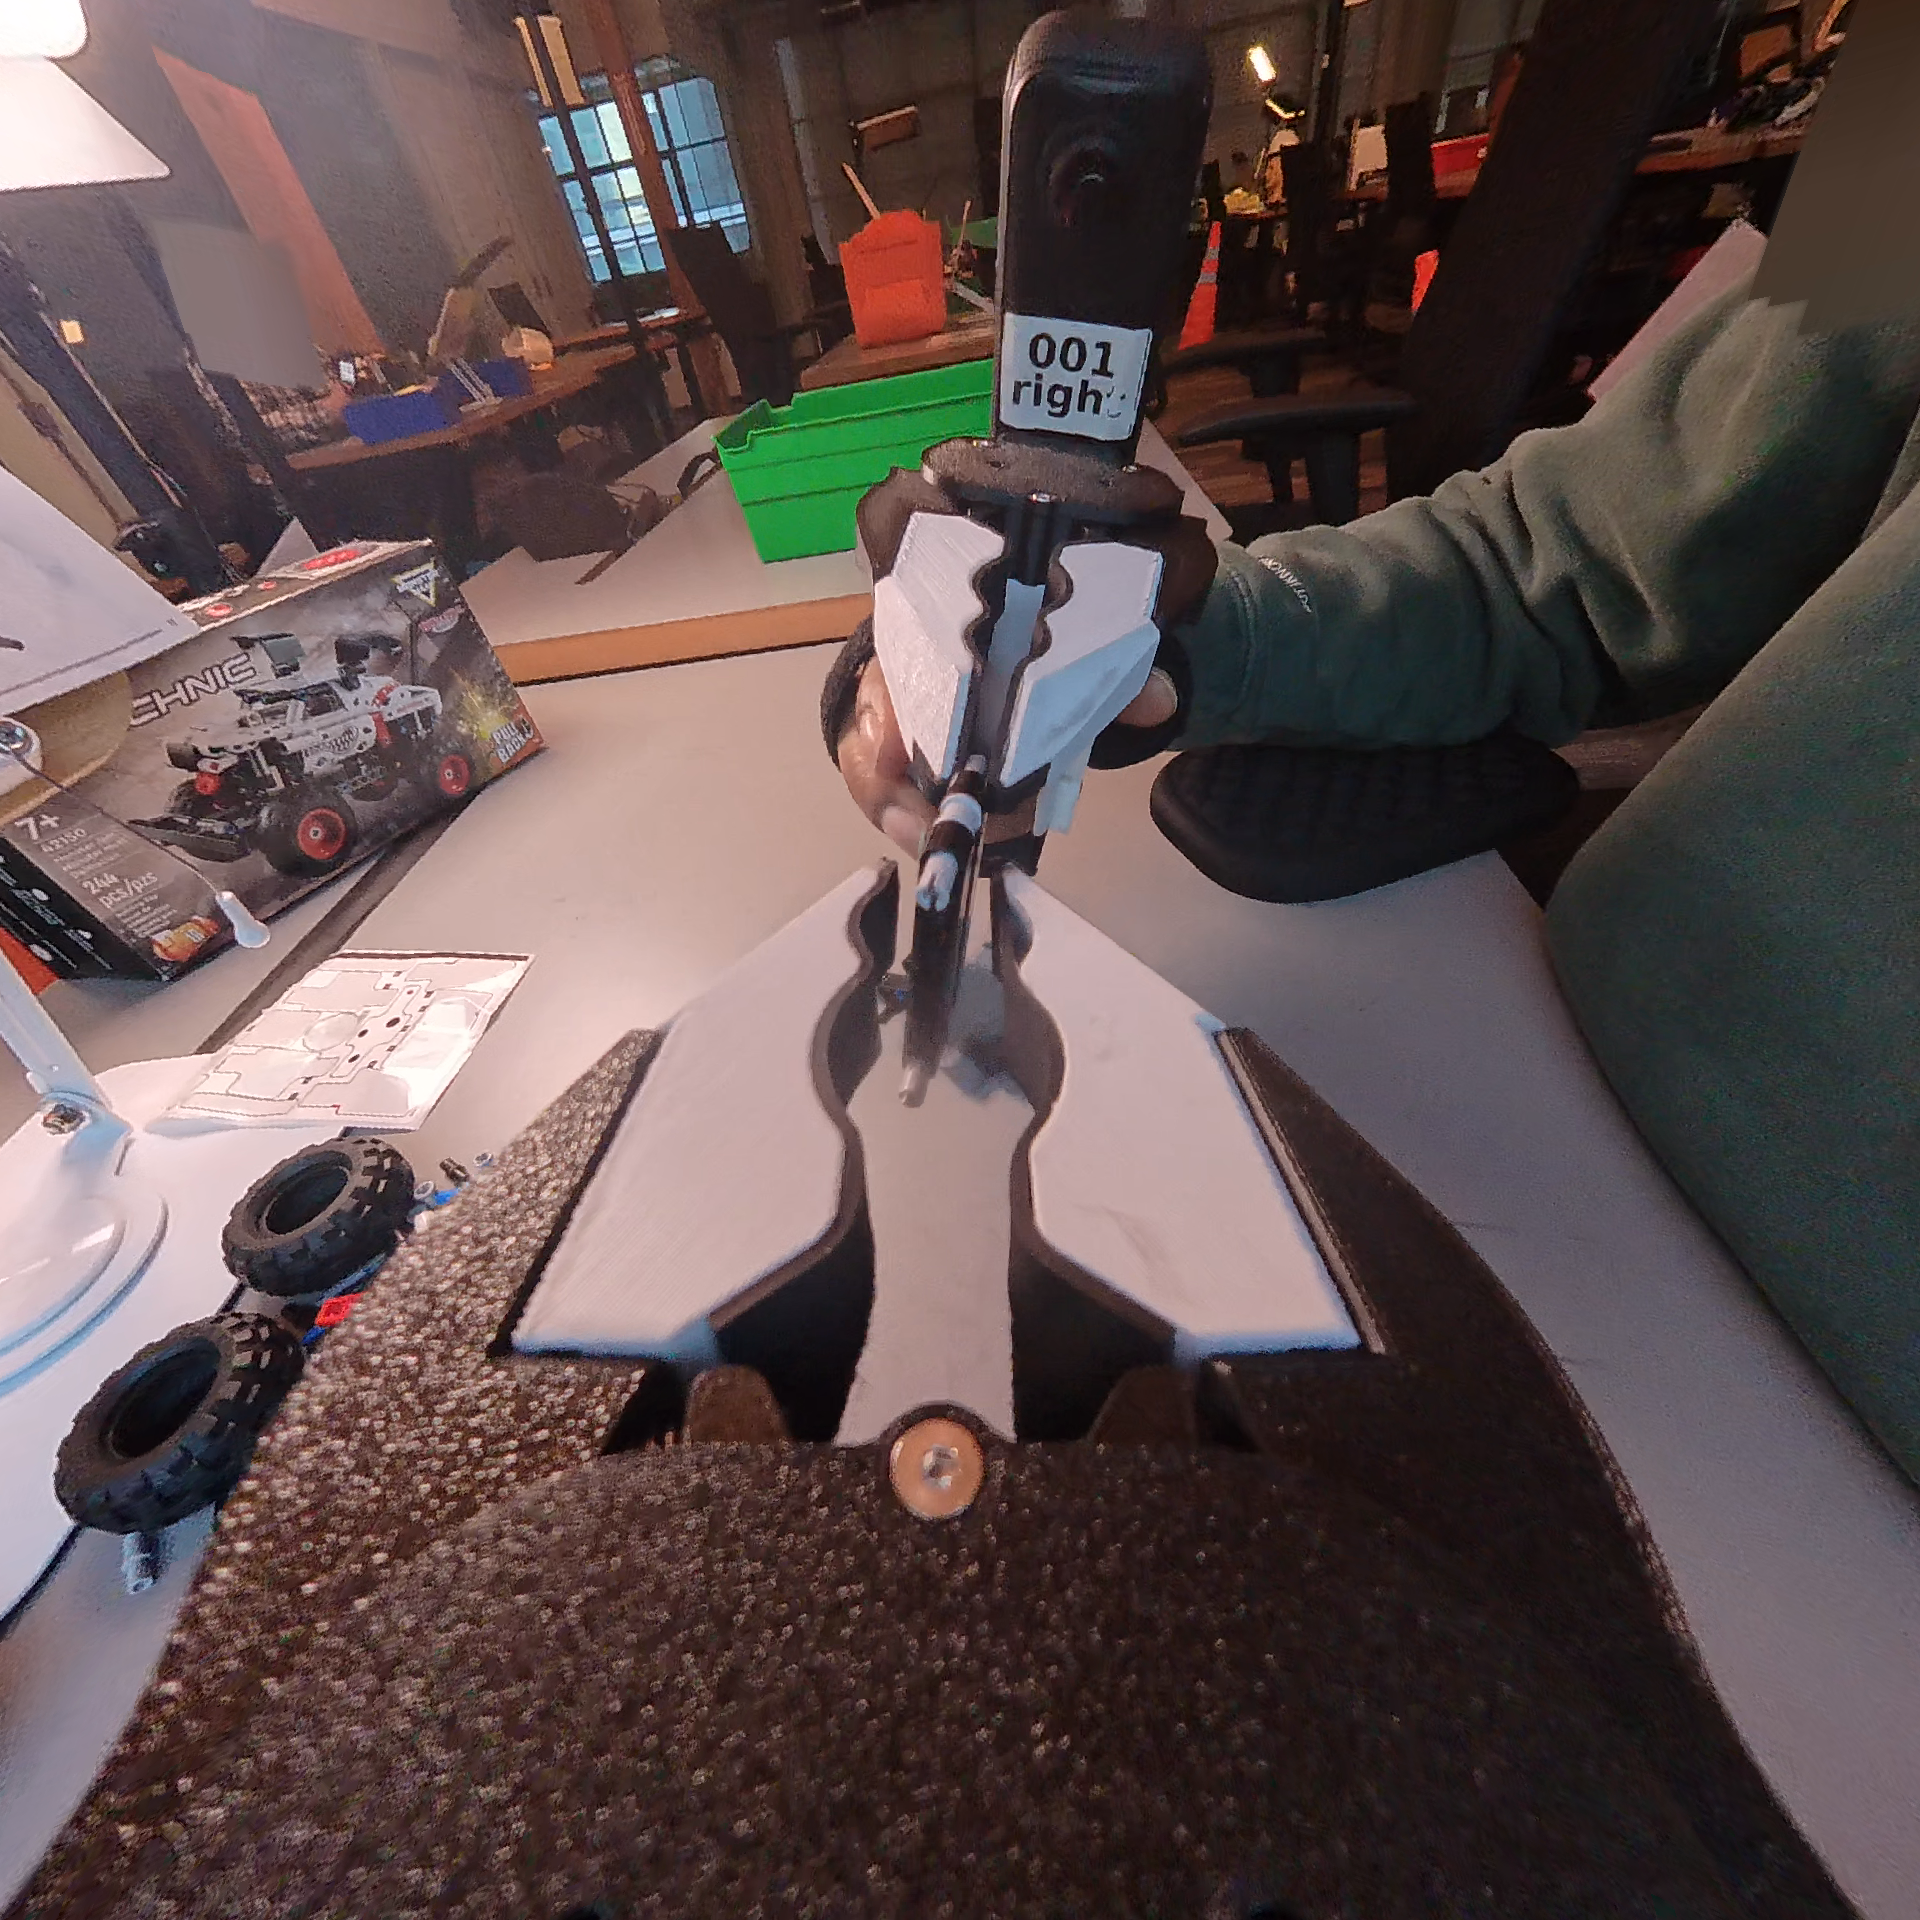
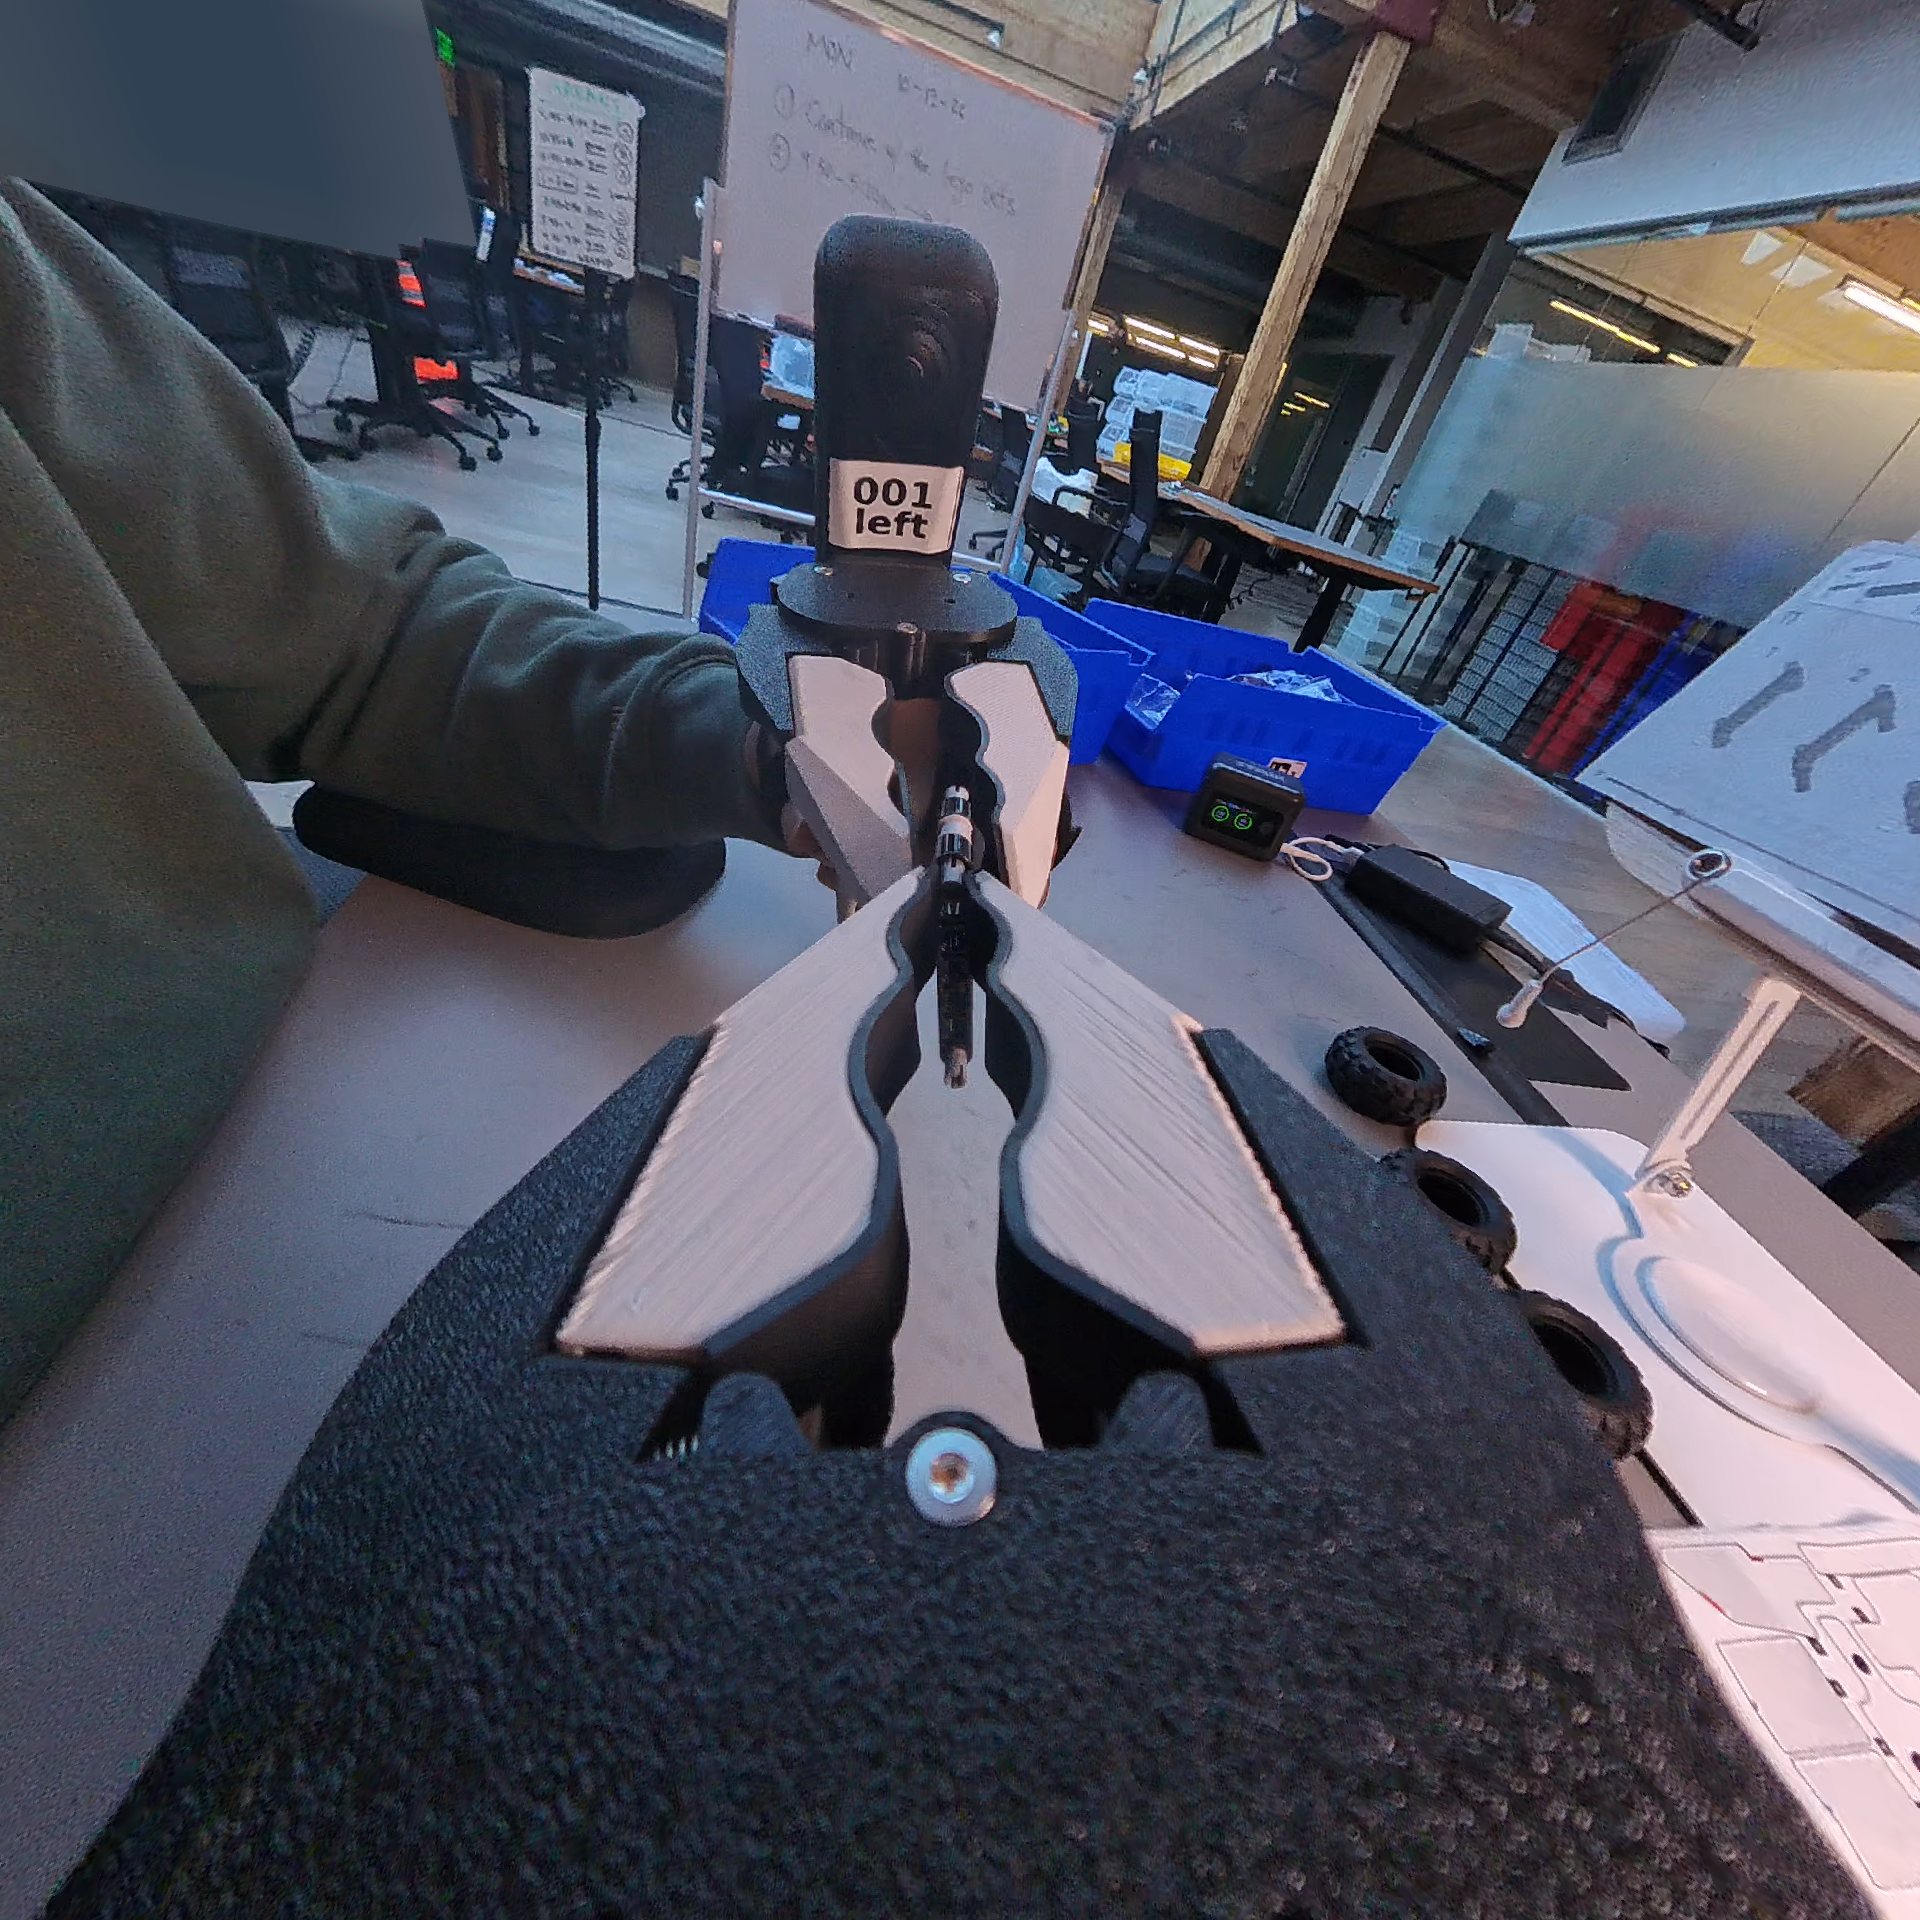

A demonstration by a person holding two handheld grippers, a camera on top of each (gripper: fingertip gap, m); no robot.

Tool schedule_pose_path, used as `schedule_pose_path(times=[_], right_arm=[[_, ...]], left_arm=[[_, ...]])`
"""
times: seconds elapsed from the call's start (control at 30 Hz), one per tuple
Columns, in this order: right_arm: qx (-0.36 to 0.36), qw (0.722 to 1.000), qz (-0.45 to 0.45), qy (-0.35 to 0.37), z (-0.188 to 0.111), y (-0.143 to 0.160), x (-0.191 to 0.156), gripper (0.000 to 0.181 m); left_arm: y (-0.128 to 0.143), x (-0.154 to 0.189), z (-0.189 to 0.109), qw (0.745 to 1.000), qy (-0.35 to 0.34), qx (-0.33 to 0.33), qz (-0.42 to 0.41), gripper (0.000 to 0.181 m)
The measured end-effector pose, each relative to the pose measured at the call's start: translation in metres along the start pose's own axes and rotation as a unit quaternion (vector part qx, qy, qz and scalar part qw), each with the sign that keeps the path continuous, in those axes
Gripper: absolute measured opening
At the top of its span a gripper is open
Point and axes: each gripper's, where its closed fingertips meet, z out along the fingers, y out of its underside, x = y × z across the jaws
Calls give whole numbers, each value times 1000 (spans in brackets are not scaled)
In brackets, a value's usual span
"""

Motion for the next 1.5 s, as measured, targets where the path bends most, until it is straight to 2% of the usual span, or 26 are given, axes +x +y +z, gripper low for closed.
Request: schedule_pose_path(times=[0.23, 0.37, 0.53, 0.73, 0.87, 0.93, 1.07, 1.2, 1.3, 1.43, 1.5], right_arm=[[16, 999, -4, -27, 0, -5, -9, 3], [32, 999, -1, -34, -3, -15, -9, 2], [46, 997, 16, -52, -5, -21, -11, 2], [32, 997, 23, -63, -7, -17, -13, 2], [29, 998, 36, -42, -3, -19, -11, 4], [32, 998, 30, -33, -1, -23, -12, 17], [41, 998, 38, -32, 0, -26, -14, 7], [13, 998, 46, -45, 0, -18, -14, 7], [-32, 998, 33, -44, -2, -6, -13, 6], [-77, 996, 7, -43, 3, 5, -18, 7], [-86, 996, -4, -39, 3, 7, -18, 7]], left_arm=[[-7, 12, -2, 999, 26, 2, 18, 6], [-25, 14, -10, 999, 36, 39, 12, 6], [-35, 16, -12, 998, 37, 57, 10, 5], [-36, 17, -11, 997, 53, 64, -7, 6], [-35, 16, -14, 994, 63, 81, -29, 6], [-34, 17, -13, 994, 65, 83, -27, 6], [-34, 21, -9, 993, 72, 90, -35, 6], [-26, 21, -8, 995, 70, 60, -28, 7], [-22, 17, -13, 998, 50, 34, -9, 21], [-12, 22, -10, 999, 44, -15, 22, 7], [-10, 22, -10, 999, 46, -19, 19, 6]])
